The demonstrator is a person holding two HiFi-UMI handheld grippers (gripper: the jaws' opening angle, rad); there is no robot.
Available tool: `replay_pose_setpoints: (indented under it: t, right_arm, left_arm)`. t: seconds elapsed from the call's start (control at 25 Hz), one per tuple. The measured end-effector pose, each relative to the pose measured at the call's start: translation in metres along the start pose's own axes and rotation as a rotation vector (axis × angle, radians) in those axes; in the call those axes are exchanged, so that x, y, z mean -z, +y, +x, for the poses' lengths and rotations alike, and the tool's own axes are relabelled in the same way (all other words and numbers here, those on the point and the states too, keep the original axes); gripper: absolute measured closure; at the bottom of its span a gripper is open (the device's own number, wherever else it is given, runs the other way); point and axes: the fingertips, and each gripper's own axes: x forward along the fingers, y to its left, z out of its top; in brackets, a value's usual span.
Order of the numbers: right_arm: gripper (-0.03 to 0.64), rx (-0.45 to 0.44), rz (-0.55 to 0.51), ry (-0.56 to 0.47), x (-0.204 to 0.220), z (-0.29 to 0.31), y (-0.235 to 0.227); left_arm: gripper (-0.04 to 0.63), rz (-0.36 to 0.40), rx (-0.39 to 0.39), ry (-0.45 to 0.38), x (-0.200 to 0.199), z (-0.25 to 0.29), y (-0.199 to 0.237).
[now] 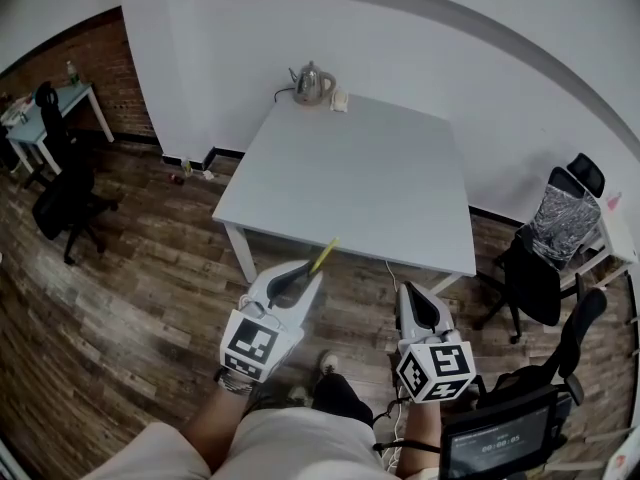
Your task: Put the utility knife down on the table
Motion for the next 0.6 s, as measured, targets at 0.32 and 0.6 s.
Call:
replay_pose_setpoints:
  t: [0.32,0.6]
  right_arm:
    - [0.616,-0.005,-0.003,0.006,-0.001,0.006,-0.006]
    - [0.616,-0.021,-0.012,-0.002,-0.006,0.014,-0.009]
  left_arm:
    - [0.538,-0.004,-0.004,0.01,0.004,0.006,0.003]
    - [0.538,0.003,-0.011,0.005,0.001,0.015,0.009]
